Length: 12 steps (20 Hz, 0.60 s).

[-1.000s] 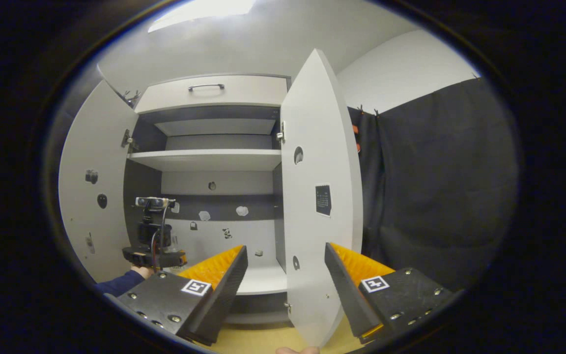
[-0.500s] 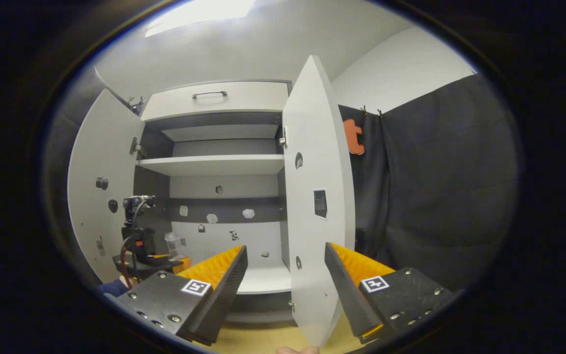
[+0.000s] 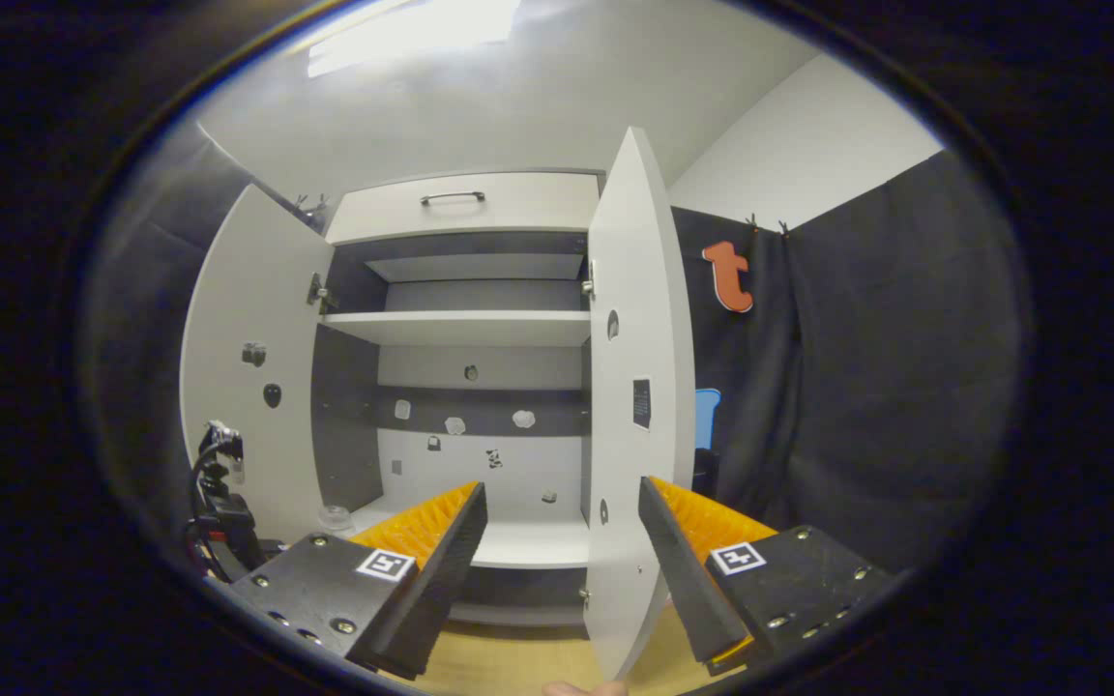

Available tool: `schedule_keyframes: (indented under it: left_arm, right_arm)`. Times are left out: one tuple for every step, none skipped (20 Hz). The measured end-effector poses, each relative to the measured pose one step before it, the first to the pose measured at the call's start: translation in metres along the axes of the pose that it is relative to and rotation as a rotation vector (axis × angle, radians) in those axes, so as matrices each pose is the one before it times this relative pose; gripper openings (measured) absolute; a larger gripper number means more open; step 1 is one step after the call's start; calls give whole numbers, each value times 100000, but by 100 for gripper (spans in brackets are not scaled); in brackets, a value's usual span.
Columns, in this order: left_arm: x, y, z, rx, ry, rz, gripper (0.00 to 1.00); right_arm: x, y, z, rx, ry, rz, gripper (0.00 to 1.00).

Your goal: Grasp the bottle in the cabinet with the left hand and place it on the coaster, then close the right door with the right hand and the left door with the left hand.

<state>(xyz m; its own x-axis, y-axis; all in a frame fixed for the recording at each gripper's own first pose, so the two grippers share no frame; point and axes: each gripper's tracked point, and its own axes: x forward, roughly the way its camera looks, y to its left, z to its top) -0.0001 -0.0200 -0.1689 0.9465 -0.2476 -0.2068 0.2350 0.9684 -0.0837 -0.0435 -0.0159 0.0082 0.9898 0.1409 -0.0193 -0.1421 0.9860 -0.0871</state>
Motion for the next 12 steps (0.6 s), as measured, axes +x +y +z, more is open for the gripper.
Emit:
schedule_keyframes:
  left_arm:
    - [-914,-136,-1506,-2165,1706,737,79]
    - [-945,-109,-1611,-1867,2004,1006,79]
    - [-826,23,-1683,-1187,2006,975,79]
    - [-767,79,-1567,-755,2017,1061,79]
    - [-699,80,-1546,-467,1773,876,79]
    - [-714,12,-1558,-821,1841,824,80]
    - [-591,104,-1508,-950,1765,796,80]
    - [-448,161,-1373,-1037,1414,909,82]
    - [-460,240,-1514,-1109,1919,1258,80]
    - [-275,325,-1094,-945,1519,1245,79]
    - [-248,355,-1288,-1657,1490,1193,80]
    - [-82,203,-989,-1847,1291,723,80]
  right_arm:
    - [-305,119,28,-460,-428,1582,95]
    - [-239,55,-20,-428,-432,1487,95]
    - [-254,48,34,-536,-240,1307,95]
    - [-250,44,-116,-533,57,1234,95]
    - [-253,68,-53,-283,131,1390,95]
    - [-324,115,-82,107,48,1346,99]
    - [-248,110,-52,284,60,1367,95]
    - [-191,54,-57,118,-64,1126,95]
    - [-187,-21,8,-164,-152,846,95]
    - [-207,-144,-73,-72,-67,584,95]
    - [-48,6,-28,272,54,636,95]
    - [-109,-92,13,529,-48,597,92]
